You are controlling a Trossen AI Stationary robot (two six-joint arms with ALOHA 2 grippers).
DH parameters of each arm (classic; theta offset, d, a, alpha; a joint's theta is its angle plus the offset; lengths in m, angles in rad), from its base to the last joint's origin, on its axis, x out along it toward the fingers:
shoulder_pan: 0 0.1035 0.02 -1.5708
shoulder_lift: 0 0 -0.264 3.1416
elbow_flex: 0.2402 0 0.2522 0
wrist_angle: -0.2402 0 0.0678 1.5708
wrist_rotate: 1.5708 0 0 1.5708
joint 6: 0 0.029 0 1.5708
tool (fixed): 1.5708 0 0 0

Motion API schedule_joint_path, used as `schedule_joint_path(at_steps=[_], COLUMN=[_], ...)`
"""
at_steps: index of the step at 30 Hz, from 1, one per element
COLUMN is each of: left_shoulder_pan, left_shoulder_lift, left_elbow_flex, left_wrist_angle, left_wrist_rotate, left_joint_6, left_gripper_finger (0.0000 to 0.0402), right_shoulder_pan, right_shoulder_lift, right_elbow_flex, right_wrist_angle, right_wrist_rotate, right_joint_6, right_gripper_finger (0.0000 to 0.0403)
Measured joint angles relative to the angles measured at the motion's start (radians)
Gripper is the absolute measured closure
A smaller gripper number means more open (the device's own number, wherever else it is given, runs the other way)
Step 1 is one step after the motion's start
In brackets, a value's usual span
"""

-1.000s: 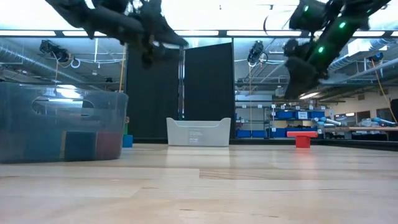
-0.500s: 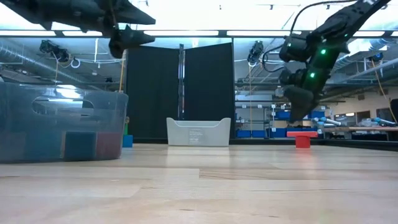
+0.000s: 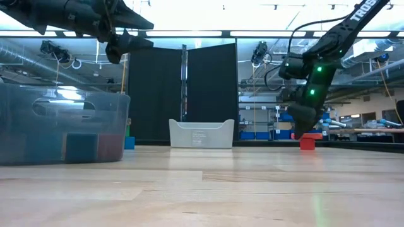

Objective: Sort blocks by size
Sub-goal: Put the orange rectangular block into the gray bin

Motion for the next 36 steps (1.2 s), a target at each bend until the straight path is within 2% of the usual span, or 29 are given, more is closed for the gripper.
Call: schedule_joint_path(at_steps=[7,16,23,28,31,36], left_shoulder_pan=[0.0,0.0,0.0,0.0,0.0,0.001], left_shoulder_lift=[0.0,0.0,0.001,0.001,0.001,0.001], left_elbow_flex=[0.0,0.0,0.0,0.0,0.0,0.0], left_wrist_angle=[-0.001,-0.004,-0.03,-0.03,-0.03,-0.03], left_wrist_rotate=[-0.009,-0.009,-0.017,-0.04,-0.07,-0.119], left_joint_6=[0.002,0.002,0.001,0.0,0.0,-0.007], left_gripper_finger=[0.0143,0.0143,0.0143,0.0143,0.0143,0.0143], right_shoulder_pan=[0.0,0.0,0.005,0.057,0.124,0.238], right_shoulder_lift=[0.055,0.051,0.009,-0.062,-0.1,-0.07], right_elbow_flex=[0.0,0.0,0.0,0.017,0.029,0.031], right_wrist_angle=[0.03,0.081,0.081,0.11,0.239,0.656], right_wrist_rotate=[-0.001,-0.025,-0.025,-0.025,-0.059,-0.111], right_joint_6=[-0.02,-0.029,-0.046,-0.02,0.018,0.084], right_gripper_finger=[0.0166,0.028,0.0281,0.0281,0.0281,0.0281])
